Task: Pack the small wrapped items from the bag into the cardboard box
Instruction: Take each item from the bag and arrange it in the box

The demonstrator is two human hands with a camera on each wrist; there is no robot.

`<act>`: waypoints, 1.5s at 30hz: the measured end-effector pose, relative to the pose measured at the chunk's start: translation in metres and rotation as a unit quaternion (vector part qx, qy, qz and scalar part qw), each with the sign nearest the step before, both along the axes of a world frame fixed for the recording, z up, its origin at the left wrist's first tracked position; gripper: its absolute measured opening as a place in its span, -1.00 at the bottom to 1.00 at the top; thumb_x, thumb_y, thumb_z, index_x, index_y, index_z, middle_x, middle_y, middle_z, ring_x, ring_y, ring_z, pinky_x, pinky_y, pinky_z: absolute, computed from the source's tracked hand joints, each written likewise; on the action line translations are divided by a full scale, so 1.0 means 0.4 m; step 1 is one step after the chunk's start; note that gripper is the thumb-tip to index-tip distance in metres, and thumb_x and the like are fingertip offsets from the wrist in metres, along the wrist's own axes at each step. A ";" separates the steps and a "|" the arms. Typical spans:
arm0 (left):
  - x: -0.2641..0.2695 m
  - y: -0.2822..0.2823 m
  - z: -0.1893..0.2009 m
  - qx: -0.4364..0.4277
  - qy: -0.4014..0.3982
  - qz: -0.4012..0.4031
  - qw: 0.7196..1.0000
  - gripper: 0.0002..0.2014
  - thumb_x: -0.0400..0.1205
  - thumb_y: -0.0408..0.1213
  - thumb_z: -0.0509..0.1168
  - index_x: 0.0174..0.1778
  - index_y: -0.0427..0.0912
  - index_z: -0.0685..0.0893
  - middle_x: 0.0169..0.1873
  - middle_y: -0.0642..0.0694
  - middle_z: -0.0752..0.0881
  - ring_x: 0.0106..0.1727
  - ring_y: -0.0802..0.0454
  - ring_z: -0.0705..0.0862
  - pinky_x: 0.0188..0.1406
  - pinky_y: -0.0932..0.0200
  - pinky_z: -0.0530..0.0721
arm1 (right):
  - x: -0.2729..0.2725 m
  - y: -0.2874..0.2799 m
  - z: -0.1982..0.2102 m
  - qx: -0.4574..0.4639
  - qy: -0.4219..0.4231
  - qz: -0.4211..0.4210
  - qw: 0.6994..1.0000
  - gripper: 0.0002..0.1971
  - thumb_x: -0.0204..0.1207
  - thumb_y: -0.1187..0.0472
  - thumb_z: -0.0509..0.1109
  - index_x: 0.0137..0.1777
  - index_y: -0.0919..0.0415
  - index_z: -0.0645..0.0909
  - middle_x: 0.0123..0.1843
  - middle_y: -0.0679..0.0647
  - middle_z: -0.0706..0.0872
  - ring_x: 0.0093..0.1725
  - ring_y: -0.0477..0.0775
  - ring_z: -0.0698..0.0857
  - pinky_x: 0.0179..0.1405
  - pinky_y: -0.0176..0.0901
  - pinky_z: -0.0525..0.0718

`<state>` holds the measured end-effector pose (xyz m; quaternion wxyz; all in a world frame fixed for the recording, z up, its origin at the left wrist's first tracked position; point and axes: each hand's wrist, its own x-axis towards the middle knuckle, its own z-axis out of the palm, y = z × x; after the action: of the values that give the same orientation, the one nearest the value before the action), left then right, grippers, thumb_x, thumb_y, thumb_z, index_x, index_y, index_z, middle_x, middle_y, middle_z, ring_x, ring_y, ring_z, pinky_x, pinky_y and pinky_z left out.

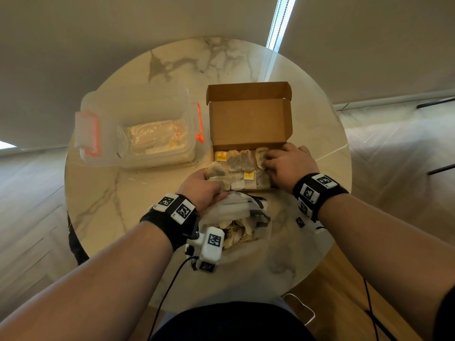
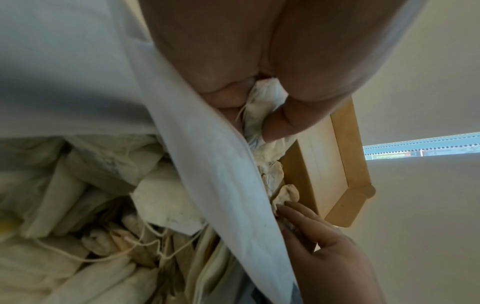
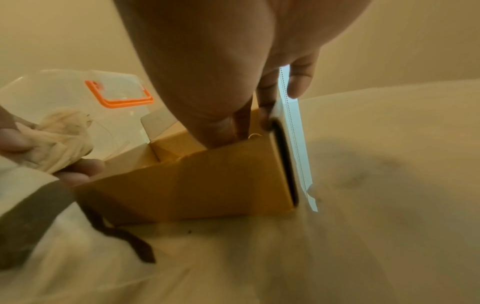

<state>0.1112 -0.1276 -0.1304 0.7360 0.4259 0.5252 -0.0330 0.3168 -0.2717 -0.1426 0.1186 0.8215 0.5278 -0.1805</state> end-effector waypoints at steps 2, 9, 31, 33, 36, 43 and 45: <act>-0.001 -0.004 0.013 -0.019 -0.011 0.017 1.000 -0.71 0.66 -0.61 0.34 0.17 -0.17 0.73 0.25 -0.34 0.77 0.23 -0.22 0.84 0.13 0.02 0.83 | -0.002 -0.002 0.012 0.001 0.005 -0.003 1.000 -0.64 0.76 -0.14 0.19 0.47 -0.31 0.64 0.60 -0.26 0.57 0.50 0.13 0.46 0.39 0.16 0.46; -0.015 0.008 0.103 -0.039 -0.109 0.010 0.993 -0.68 0.74 -0.60 0.28 0.38 -0.26 0.62 0.21 -0.34 0.82 0.21 -0.27 0.86 0.06 -0.03 0.90 | -0.070 0.051 0.137 0.184 0.222 -0.112 0.951 -0.71 0.73 -0.17 0.33 0.30 -0.17 0.78 0.19 -0.21 0.80 0.20 -0.09 0.71 0.18 -0.06 0.69; -0.091 0.057 0.148 -0.109 -0.119 0.199 0.967 -0.65 0.80 -0.59 0.15 0.50 -0.36 0.56 0.13 -0.42 0.84 -0.02 -0.25 0.91 -0.26 0.03 0.89 | -0.175 0.098 0.216 0.295 0.554 -0.404 0.666 -0.89 0.62 0.40 0.51 0.07 0.24 0.68 0.06 0.31 0.85 0.06 0.25 0.89 0.00 0.11 0.90; -0.110 0.064 0.142 -0.092 -0.110 0.186 0.972 -0.66 0.80 -0.57 0.18 0.49 -0.32 0.57 0.18 -0.41 0.83 0.06 -0.27 0.90 -0.19 -0.01 0.91 | -0.160 0.103 0.177 0.270 0.491 -0.412 0.718 -0.88 0.65 0.32 0.52 0.12 0.16 0.70 0.02 0.19 0.87 0.02 0.20 0.89 -0.09 0.01 0.89; -0.141 0.077 0.129 -0.091 -0.100 0.181 0.974 -0.71 0.81 -0.50 0.18 0.44 -0.32 0.60 0.17 -0.41 0.84 0.13 -0.33 0.88 -0.02 -0.08 0.90 | -0.154 0.118 0.104 0.185 0.415 -0.377 0.807 -0.81 0.66 0.24 0.51 0.20 -0.01 0.69 0.04 0.06 0.86 -0.02 0.07 0.87 -0.12 -0.07 0.88; -0.175 0.084 0.107 -0.051 -0.063 0.162 0.984 -0.72 0.83 -0.45 0.13 0.36 -0.21 0.67 0.17 -0.32 0.86 0.15 -0.23 0.88 0.04 -0.08 0.86 | -0.199 0.174 0.018 0.123 0.306 -0.278 0.902 -0.60 0.52 0.27 0.57 0.28 -0.07 0.60 0.06 -0.07 0.74 -0.01 -0.01 0.75 0.03 -0.04 0.83; -0.178 0.083 0.102 -0.032 -0.045 0.151 0.987 -0.74 0.81 -0.45 0.21 0.32 -0.16 0.72 0.15 -0.24 0.86 0.09 -0.14 0.85 -0.04 0.01 0.81 | -0.206 0.184 0.010 0.120 0.275 -0.257 0.919 -0.65 0.48 0.23 0.61 0.17 -0.05 0.60 0.00 -0.13 0.70 -0.03 -0.03 0.72 -0.04 -0.11 0.76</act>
<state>0.0399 -0.0944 -0.0895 0.7688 0.3187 0.5485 0.0809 0.2343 -0.1980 -0.1387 -0.1812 0.8548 0.3277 -0.3594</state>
